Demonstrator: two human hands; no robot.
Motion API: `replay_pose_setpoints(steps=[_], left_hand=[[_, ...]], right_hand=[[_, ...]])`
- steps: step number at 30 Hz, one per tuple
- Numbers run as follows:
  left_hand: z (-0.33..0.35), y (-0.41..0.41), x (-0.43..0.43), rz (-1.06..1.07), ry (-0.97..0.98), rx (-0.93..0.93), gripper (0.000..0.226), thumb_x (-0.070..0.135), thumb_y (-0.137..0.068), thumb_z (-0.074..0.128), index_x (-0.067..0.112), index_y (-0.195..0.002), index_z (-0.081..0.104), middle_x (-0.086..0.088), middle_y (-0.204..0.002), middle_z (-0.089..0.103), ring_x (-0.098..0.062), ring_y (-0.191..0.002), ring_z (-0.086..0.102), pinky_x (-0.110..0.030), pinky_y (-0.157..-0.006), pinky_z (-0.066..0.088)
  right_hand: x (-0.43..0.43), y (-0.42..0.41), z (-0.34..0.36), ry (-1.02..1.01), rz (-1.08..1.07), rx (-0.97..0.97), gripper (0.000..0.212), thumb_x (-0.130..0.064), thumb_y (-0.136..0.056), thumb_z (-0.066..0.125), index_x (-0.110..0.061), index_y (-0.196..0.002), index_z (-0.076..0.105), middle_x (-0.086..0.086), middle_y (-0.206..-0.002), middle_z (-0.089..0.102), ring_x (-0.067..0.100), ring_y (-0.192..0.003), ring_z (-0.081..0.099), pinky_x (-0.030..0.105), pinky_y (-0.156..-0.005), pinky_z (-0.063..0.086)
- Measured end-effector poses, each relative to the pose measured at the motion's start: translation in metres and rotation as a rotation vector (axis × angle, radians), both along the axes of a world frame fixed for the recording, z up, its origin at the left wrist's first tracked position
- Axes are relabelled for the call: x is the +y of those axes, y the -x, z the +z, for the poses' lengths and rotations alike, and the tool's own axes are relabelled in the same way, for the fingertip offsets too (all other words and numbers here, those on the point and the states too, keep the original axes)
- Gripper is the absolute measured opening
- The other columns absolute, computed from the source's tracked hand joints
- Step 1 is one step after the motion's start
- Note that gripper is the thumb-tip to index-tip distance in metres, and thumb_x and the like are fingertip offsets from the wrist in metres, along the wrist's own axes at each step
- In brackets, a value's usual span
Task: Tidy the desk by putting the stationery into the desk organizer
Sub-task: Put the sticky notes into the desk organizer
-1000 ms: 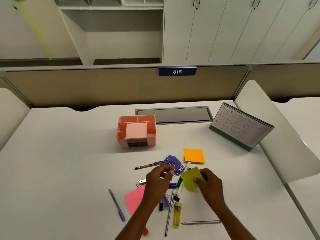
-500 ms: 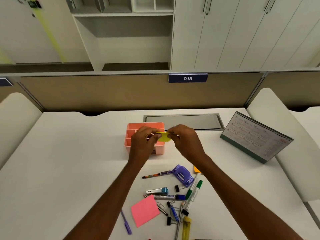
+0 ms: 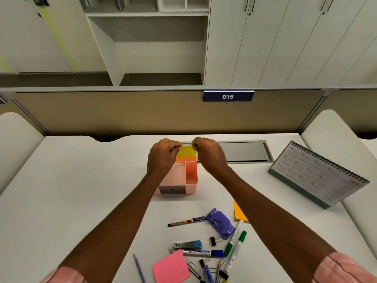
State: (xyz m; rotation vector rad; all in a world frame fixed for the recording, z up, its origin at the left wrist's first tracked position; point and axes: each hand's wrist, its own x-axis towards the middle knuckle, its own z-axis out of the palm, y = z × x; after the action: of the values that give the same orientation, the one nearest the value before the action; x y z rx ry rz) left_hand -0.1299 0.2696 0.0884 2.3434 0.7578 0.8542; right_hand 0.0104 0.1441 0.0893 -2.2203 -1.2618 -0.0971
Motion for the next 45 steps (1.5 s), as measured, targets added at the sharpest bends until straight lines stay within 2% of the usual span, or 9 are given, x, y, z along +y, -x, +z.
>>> replay_pose_setpoints(steps=[5, 8, 10, 16, 23, 30, 36, 39, 45], left_hand=[[-0.025, -0.012, 0.014, 0.043, -0.032, 0.209, 0.016, 0.03, -0.095, 0.072, 0.025, -0.107, 0.082, 0.003, -0.106, 0.08, -0.02, -0.092, 0.072, -0.034, -0.077, 0.058], [-0.037, -0.016, 0.018, 0.044, -0.039, 0.298, 0.022, 0.034, -0.099, 0.066, 0.023, -0.11, 0.081, 0.001, -0.108, 0.079, -0.019, -0.092, 0.071, -0.025, -0.072, 0.046], [-0.043, -0.02, 0.021, 0.052, -0.04, 0.338, 0.023, 0.034, -0.101, 0.064, 0.023, -0.112, 0.08, 0.0, -0.108, 0.079, -0.019, -0.092, 0.07, -0.025, -0.073, 0.046], [-0.051, -0.026, 0.028, 0.109, -0.055, 0.411, 0.023, 0.035, -0.101, 0.063, 0.023, -0.112, 0.08, 0.0, -0.11, 0.077, -0.02, -0.092, 0.069, -0.026, -0.072, 0.046], [-0.05, -0.028, 0.027, 0.119, -0.032, 0.393, 0.027, 0.033, -0.098, 0.068, 0.021, -0.121, 0.077, -0.004, -0.118, 0.073, -0.023, -0.1, 0.069, -0.033, -0.081, 0.054], [-0.048, -0.024, 0.022, 0.146, 0.006, 0.355, 0.034, 0.034, -0.097, 0.07, 0.02, -0.127, 0.072, -0.006, -0.121, 0.067, -0.026, -0.099, 0.069, -0.033, -0.08, 0.056], [-0.042, -0.022, -0.002, 0.158, 0.0, 0.254, 0.034, 0.03, -0.096, 0.072, 0.019, -0.129, 0.071, -0.008, -0.124, 0.068, -0.027, -0.104, 0.068, -0.03, -0.082, 0.051], [-0.041, -0.023, -0.02, 0.143, -0.001, 0.199, 0.034, 0.03, -0.095, 0.073, 0.018, -0.128, 0.072, -0.009, -0.125, 0.069, -0.027, -0.109, 0.067, -0.038, -0.086, 0.057], [-0.042, -0.018, -0.062, 0.124, 0.023, 0.135, 0.029, 0.024, -0.096, 0.072, 0.019, -0.125, 0.073, -0.005, -0.121, 0.07, -0.026, -0.106, 0.067, -0.031, -0.079, 0.054]], right_hand=[[0.011, -0.006, -0.029, 0.087, -0.006, 0.007, 0.012, -0.007, -0.091, 0.068, -0.016, -0.093, 0.076, 0.005, -0.088, 0.072, 0.023, -0.079, 0.065, 0.03, -0.061, 0.052], [0.015, -0.007, -0.043, 0.11, -0.002, 0.033, 0.012, -0.017, -0.093, 0.073, -0.013, -0.103, 0.079, 0.009, -0.097, 0.072, 0.024, -0.086, 0.065, 0.033, -0.07, 0.057], [0.018, -0.008, -0.049, 0.142, 0.007, 0.05, 0.016, -0.02, -0.095, 0.072, -0.013, -0.107, 0.078, 0.01, -0.1, 0.073, 0.024, -0.088, 0.065, 0.035, -0.074, 0.058], [0.029, -0.01, -0.056, 0.145, -0.009, 0.019, 0.017, -0.023, -0.094, 0.073, -0.013, -0.107, 0.078, 0.009, -0.1, 0.072, 0.024, -0.09, 0.064, 0.033, -0.073, 0.056], [0.034, -0.011, -0.058, 0.104, -0.101, 0.008, 0.022, -0.016, -0.089, 0.078, -0.011, -0.11, 0.075, 0.01, -0.107, 0.074, 0.029, -0.099, 0.066, 0.036, -0.071, 0.056], [0.025, -0.014, -0.057, 0.077, -0.129, 0.035, 0.024, -0.021, -0.091, 0.077, -0.011, -0.112, 0.074, 0.009, -0.111, 0.074, 0.027, -0.102, 0.066, 0.034, -0.073, 0.054], [0.002, -0.012, -0.057, 0.038, -0.125, 0.08, 0.021, -0.014, -0.09, 0.077, -0.011, -0.111, 0.076, 0.009, -0.107, 0.074, 0.027, -0.099, 0.067, 0.034, -0.072, 0.056], [-0.01, -0.007, -0.059, 0.001, -0.122, 0.095, 0.021, -0.014, -0.09, 0.078, -0.011, -0.111, 0.077, 0.009, -0.108, 0.075, 0.026, -0.097, 0.068, 0.032, -0.075, 0.056], [-0.044, 0.0, -0.061, -0.056, -0.152, 0.155, 0.018, -0.016, -0.092, 0.075, -0.013, -0.11, 0.077, 0.006, -0.104, 0.075, 0.022, -0.094, 0.068, 0.032, -0.076, 0.057]])
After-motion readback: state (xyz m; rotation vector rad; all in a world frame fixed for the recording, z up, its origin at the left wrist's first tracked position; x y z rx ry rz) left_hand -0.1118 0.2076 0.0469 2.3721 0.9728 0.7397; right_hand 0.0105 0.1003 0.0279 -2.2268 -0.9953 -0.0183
